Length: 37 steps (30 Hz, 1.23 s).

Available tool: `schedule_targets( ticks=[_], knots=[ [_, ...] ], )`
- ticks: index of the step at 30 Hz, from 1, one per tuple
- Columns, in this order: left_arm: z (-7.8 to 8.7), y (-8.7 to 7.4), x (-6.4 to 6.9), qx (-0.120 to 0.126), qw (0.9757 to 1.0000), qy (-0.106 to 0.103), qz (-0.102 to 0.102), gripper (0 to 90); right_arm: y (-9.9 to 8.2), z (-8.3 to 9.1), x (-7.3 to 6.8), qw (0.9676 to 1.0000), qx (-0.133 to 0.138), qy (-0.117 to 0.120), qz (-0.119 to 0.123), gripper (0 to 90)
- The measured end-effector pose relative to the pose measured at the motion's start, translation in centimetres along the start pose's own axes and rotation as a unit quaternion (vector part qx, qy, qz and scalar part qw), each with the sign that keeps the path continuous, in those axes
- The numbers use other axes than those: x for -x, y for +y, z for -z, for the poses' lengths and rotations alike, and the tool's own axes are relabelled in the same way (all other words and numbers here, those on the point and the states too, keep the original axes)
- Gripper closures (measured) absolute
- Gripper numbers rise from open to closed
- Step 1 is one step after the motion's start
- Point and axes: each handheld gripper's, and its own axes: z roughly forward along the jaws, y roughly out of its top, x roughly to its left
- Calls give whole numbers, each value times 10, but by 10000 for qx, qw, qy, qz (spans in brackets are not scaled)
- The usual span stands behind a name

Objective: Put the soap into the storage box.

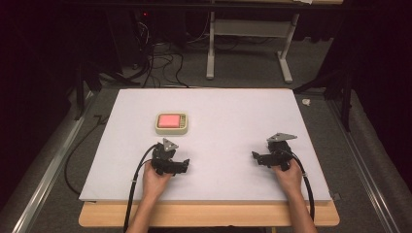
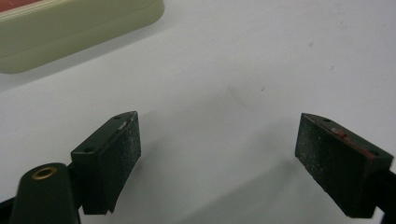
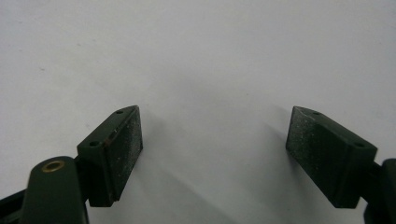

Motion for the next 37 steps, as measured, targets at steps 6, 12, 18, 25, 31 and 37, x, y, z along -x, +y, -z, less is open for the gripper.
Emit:
schedule_targets(
  ticks=[6,12,18,25,31,37],
  knots=[
    [-3,0,0,-13,10000,28,-18,151,0,0,0,10000,0,1,1,193],
    [-5,0,-1,30,10000,38,16,151,0,0,0,10000,0,-1,0,192],
    [-7,0,-1,104,9999,60,13,150,0,0,0,10000,0,0,1,193],
    [-8,-2,-2,167,9998,47,9,144,0,0,0,10000,0,0,1,193],
    [-8,-2,-2,176,9998,50,4,144,0,0,0,10000,0,0,0,192],
    [-8,-2,-2,175,9998,52,4,144,0,0,0,10000,0,1,0,192]
  ],
)
